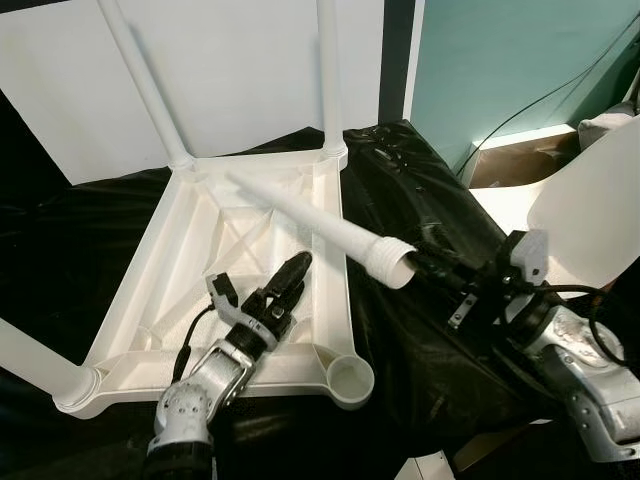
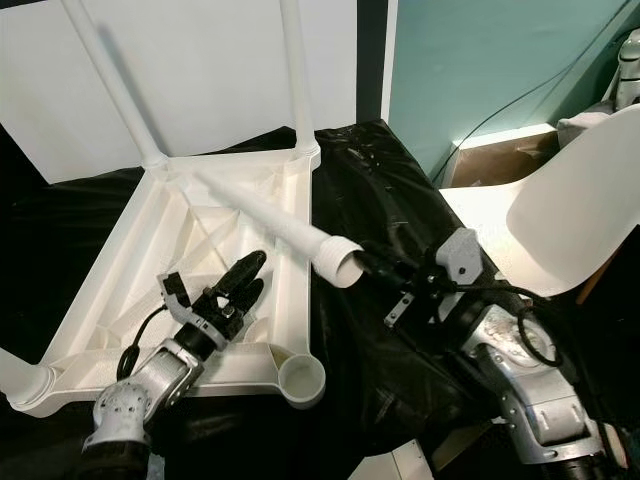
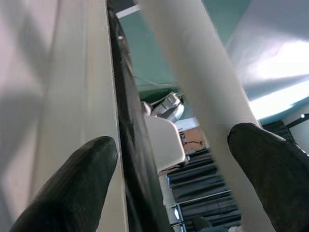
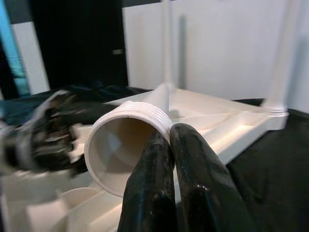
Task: Building children table
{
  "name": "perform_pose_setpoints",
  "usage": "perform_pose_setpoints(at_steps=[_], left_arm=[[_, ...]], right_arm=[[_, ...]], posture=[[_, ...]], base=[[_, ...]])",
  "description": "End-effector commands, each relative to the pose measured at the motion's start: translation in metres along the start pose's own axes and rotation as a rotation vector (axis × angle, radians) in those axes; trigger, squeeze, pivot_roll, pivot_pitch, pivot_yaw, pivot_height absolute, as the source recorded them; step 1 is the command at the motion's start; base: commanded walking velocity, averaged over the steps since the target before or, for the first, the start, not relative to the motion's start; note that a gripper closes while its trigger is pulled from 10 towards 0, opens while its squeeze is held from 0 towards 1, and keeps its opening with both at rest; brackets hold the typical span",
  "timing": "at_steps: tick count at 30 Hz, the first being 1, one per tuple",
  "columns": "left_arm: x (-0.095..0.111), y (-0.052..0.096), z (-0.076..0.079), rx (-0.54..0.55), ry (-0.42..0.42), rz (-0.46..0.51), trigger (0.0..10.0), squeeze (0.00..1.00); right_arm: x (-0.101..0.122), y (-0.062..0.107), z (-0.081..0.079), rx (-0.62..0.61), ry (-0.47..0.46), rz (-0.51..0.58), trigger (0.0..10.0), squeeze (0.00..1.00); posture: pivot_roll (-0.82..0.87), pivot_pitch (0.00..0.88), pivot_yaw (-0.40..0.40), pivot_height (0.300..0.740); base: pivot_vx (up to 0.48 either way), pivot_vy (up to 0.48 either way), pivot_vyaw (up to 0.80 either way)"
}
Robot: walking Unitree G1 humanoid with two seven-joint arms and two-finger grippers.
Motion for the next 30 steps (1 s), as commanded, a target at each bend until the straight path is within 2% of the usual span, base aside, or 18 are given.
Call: perform_pose_setpoints(at_steps=[1,6,12,16,20,21,23,26,28,30], left_arm=[[0.001,-0.001,0.001,-0.07,0.016,-0.003,10.0,0.0],[0.001,-0.015,0.007,-0.103,0.068,0.026,10.0,0.0],[0.007,-0.02,0.013,-0.134,0.114,0.058,10.0,0.0],[0.008,-0.023,0.016,-0.15,0.124,0.062,10.0,0.0],[0.006,-0.026,0.02,-0.159,0.091,0.049,10.0,0.0],[0.003,-0.027,0.023,-0.181,0.07,0.038,0.2,0.0],[0.003,-0.027,0.023,-0.181,0.07,0.038,0.2,0.0],[0.0,-0.028,0.028,-0.202,-0.001,0.043,0.0,0.0],[0.0,-0.028,0.028,-0.202,-0.001,0.043,0.0,0.0],[0.002,-0.028,0.031,-0.212,-0.063,0.068,0.0,0.0]], right_arm=[[0.001,-0.003,-0.004,0.041,0.013,0.023,10.0,0.0],[-0.007,0.0,-0.011,0.119,-0.01,0.008,10.0,0.0],[-0.01,0.003,-0.013,0.145,-0.019,-0.002,10.0,0.0],[-0.012,0.004,-0.018,0.17,-0.027,-0.009,10.0,0.0],[-0.013,0.005,-0.021,0.184,-0.032,-0.012,10.0,0.0],[-0.014,0.006,-0.02,0.178,-0.031,-0.015,10.0,0.0],[-0.014,0.006,-0.02,0.178,-0.031,-0.015,10.0,0.0],[-0.017,0.006,-0.015,0.131,-0.03,-0.024,10.0,0.0],[-0.017,0.006,-0.015,0.131,-0.03,-0.024,10.0,0.0],[-0.024,0.007,-0.017,0.072,-0.048,-0.042,10.0,0.0]], posture=[[-0.09,0.0,0.073,0.74],[-0.09,0.0,0.067,0.74],[-0.09,0.0,0.065,0.74],[-0.09,0.0,0.064,0.74],[-0.09,0.0,0.064,0.74],[-0.09,0.0,0.065,0.74],[-0.09,0.0,0.065,0.74],[-0.09,0.0,0.067,0.74],[-0.09,0.0,0.067,0.74],[-0.09,0.0,0.067,0.74]], base=[[0.0,0.0,0.0],[0.0,0.0,0.0],[0.0,0.0,0.0],[0.0,0.0,0.0],[0.0,0.0,0.0],[0.0,0.0,0.0],[0.0,0.0,0.0],[0.0,0.0,0.0],[0.0,0.0,0.0],[0.0,0.0,0.0]])
Point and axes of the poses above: a point about 5 cm out from each wrist's last joint towards the gripper, its own y axis pointing back from the gripper into the wrist, its own x axis along the axis of the wrist's last joint, z = x × y, the point moved 3 cm from there along -y, pointing out of the wrist towards the gripper, and after that the axes turned 15 degrees about y, right-handed, at the moved point
